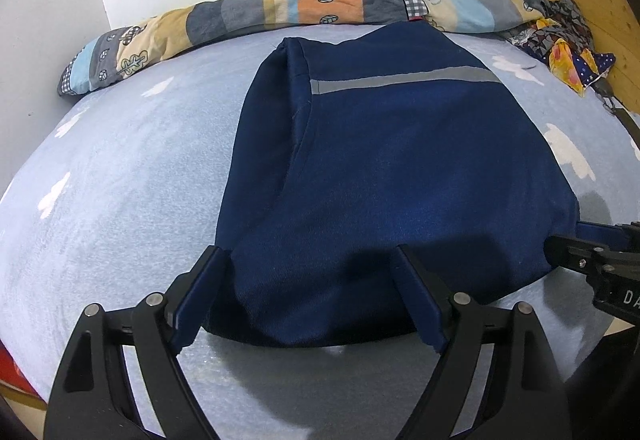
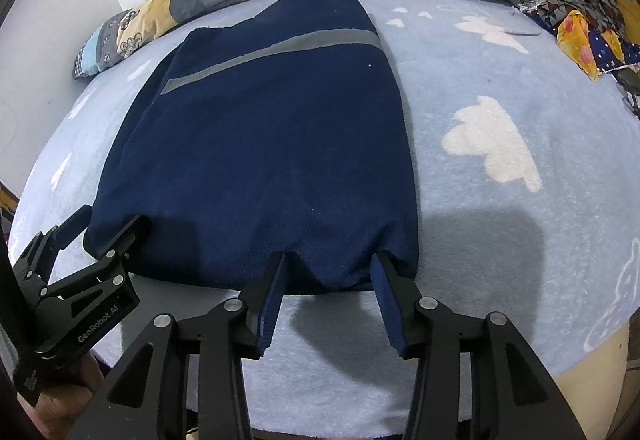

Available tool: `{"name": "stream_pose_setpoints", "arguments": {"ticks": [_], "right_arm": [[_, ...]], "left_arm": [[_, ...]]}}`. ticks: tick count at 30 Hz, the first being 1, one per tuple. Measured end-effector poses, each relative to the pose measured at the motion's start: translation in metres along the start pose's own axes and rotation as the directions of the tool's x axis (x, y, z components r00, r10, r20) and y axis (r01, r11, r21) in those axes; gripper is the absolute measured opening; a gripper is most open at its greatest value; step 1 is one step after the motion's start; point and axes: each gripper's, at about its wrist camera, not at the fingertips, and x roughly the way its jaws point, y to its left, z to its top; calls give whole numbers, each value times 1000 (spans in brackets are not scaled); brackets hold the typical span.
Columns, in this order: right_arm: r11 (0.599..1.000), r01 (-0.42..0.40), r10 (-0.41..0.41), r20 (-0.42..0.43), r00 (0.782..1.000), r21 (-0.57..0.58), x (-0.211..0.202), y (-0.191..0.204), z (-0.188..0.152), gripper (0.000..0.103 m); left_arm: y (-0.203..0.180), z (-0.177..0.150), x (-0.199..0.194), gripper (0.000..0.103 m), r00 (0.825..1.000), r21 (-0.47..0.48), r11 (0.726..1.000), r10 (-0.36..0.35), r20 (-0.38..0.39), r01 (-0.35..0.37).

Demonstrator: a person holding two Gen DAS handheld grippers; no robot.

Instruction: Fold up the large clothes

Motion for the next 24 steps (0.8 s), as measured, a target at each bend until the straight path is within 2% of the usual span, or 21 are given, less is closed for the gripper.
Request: {"name": "stream_pose_setpoints", "arguments": {"ticks": [9, 11, 13, 16, 19, 21, 24], "right_arm": [[1000, -7, 7, 9, 1000, -8, -2, -1, 0, 47], [1000, -27, 27, 31, 999, 9, -12, -3, -1, 49], [998, -56, 54, 74, 996, 28, -25, -6, 0, 47], [999, -23, 18, 114, 993, 46, -37, -10, -2, 47], [998, -5, 1, 80, 997, 57, -31, -12, -4, 47], [999, 13, -15, 42, 999, 53, -21, -12, -4, 47], [995, -23, 25, -12, 1000, 100, -7, -18, -6, 47]], "left_arm": [[15, -1, 3, 90, 998, -89, 995, -49, -29, 46], [22, -1, -4, 90, 997, -129, 989, -73, -31, 68], [27, -1, -11, 90, 998, -141, 988, -64, -25, 60], [34, -2, -24, 90, 999, -160, 986, -53, -1, 52], [36, -6, -24, 90, 999, -157, 987, -42, -14, 40], [34, -8, -13, 90, 998, -132, 991, -25, -58, 18], [37, -11, -2, 90, 995, -144, 989, -32, -95, 18]]}}
